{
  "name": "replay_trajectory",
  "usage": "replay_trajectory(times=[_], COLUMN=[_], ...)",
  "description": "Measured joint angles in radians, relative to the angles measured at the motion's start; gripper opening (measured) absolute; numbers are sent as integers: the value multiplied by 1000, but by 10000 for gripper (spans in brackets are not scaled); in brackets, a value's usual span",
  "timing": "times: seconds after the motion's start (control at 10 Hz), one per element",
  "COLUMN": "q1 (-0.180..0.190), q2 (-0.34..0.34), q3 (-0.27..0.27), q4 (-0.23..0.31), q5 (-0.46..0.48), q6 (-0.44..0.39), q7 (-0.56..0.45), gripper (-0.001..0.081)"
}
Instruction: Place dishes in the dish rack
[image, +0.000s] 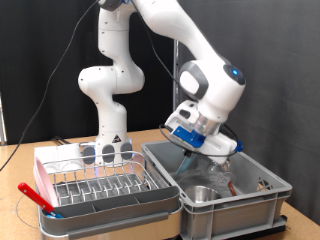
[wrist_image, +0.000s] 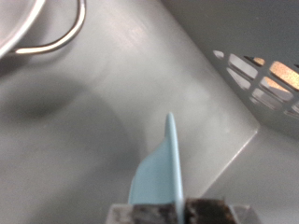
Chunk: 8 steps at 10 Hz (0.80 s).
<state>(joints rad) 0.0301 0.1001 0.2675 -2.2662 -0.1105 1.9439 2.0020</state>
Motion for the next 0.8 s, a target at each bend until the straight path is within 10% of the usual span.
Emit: replay_trajectory(times=[0.8], q1=[0], q2=[-273], q3=[8], q4=[-44], q5=[-82], q6=[20], q7=[47], gripper=[17])
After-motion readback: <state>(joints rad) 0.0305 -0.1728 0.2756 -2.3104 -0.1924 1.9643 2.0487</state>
